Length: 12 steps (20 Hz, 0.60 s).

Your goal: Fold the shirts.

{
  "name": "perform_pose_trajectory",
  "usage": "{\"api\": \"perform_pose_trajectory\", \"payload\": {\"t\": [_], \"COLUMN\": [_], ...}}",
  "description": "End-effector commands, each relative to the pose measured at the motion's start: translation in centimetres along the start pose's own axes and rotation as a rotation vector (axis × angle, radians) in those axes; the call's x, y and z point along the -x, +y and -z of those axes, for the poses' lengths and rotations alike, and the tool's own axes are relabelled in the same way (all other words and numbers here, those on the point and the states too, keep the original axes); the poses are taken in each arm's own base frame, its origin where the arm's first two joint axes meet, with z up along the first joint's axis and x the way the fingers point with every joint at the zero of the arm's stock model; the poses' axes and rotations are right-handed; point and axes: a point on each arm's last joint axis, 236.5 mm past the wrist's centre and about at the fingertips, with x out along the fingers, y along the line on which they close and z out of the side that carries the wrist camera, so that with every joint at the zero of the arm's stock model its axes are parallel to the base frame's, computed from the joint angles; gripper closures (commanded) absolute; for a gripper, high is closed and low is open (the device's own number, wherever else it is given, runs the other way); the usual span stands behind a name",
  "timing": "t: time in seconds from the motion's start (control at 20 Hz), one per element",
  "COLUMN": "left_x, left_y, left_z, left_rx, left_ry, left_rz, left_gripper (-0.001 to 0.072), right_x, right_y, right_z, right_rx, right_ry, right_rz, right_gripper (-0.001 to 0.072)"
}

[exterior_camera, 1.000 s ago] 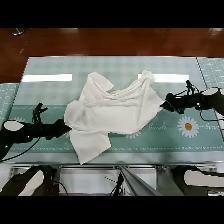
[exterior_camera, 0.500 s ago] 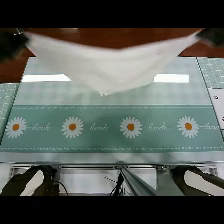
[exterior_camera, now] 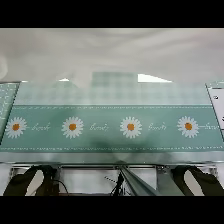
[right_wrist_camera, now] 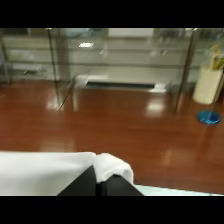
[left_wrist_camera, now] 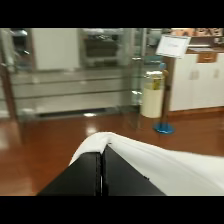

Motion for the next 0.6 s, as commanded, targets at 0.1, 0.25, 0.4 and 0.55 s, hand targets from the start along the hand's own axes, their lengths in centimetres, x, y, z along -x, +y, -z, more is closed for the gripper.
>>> {"api": "perform_pose_trajectory", "payload": {"t": [0.1,0.25,0.4,0.55], "left_x": [7.3,4.8,0.6,-3.5], "left_y": [-0.6,0.6,1.3,2.2], "left_z": [-0.2,6.3,15.0,24.7], "left_rx": [-0.099,-0.061,-0.006,0.064], "left_ry": [-0.018,0.186,0.418,0.646], "left_rz": [-0.055,-0.026,0.001,0.009], "left_gripper": [0.0679,0.0679,0.0678,0.0679], "right_x": [7.5,6.9,4.1,-0.6], "right_y": [0.6,0.2,-0.7,-2.6], "right_z": [3.7,6.9,10.5,16.8], "right_rx": [0.002,-0.015,-0.06,-0.128], "right_ry": [0.09,0.22,0.351,0.522], "right_rz": [0.096,0.1,0.085,0.078], "right_gripper": [0.069,0.069,0.069,0.069]}}
